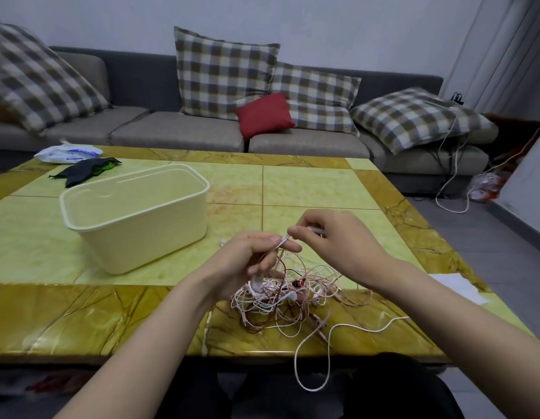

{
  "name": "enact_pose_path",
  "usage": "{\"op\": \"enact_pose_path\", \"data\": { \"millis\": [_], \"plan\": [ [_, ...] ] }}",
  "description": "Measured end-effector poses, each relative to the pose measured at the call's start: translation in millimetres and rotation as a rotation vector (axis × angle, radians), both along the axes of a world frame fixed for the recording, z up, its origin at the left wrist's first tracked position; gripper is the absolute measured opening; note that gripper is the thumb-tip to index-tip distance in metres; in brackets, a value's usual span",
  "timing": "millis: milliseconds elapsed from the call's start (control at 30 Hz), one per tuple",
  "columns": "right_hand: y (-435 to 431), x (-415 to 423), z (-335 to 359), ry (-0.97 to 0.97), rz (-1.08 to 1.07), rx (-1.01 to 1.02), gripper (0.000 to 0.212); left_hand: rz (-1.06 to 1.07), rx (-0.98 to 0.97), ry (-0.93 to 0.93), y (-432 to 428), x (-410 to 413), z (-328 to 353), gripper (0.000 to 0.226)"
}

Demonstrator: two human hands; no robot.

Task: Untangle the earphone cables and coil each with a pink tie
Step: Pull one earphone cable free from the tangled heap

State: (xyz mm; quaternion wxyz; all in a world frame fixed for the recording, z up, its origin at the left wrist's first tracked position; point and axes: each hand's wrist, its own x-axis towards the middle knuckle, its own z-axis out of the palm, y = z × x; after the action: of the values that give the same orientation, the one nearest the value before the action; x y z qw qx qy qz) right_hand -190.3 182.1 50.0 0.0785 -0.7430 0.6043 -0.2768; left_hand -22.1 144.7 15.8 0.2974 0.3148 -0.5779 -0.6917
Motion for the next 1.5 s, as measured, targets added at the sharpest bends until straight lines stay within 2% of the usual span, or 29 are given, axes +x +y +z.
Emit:
{"op": "enact_pose_path", "data": {
  "millis": [167, 267, 500, 633, 733, 800, 967, 1067, 1133, 1300, 1500],
  "plan": [
    [1.1, -3.2, -14.0, -0.127, -0.011, 0.048, 0.027, -0.085, 0.291, 0.368, 3.5, 2.8, -0.7, 0.033],
    [2.8, -1.7, -27.5, -0.172, 0.015, 0.117, 0.029, -0.065, 0.367, 0.542, 4.2, 2.9, 1.3, 0.03],
    [9.1, 11.6, -44.1, -0.293, 0.054, 0.217, 0.033, -0.053, 0.447, 0.724, 3.5, -3.1, 2.4, 0.034],
    [10.5, 16.8, -46.8, -0.285, 0.028, 0.231, 0.045, 0.07, 0.391, 0.676, -1.4, -7.2, 2.8, 0.035],
    [11.5, 12.5, -51.3, -0.245, 0.045, 0.242, 0.034, 0.136, 0.27, 0.591, -0.9, -9.3, 7.2, 0.032],
    [13.2, 9.1, -53.6, -0.21, 0.047, 0.26, 0.03, 0.175, 0.148, 0.47, -0.9, -9.9, 9.2, 0.024],
    [17.3, 1.9, -38.7, -0.044, 0.08, 0.296, 0.027, 0.247, -0.218, -0.002, -8.0, -4.8, -0.7, 0.037],
    [14.5, -1.7, -21.3, 0.024, 0.114, 0.273, 0.023, 0.235, -0.335, -0.187, -7.9, -3.9, -6.2, 0.034],
    [11.5, -4.1, -9.3, 0.048, 0.11, 0.228, 0.022, 0.205, -0.346, -0.242, -6.5, -6.4, -10.4, 0.03],
    [1.3, -11.9, 8.8, 0.057, 0.052, 0.118, 0.021, 0.06, -0.132, -0.175, 0.9, -13.7, -11.2, 0.031],
    [-9.7, -20.4, -1.0, -0.048, 0.009, 0.139, 0.022, -0.006, 0.169, 0.184, 6.1, -16.4, -4.7, 0.035]
  ]
}}
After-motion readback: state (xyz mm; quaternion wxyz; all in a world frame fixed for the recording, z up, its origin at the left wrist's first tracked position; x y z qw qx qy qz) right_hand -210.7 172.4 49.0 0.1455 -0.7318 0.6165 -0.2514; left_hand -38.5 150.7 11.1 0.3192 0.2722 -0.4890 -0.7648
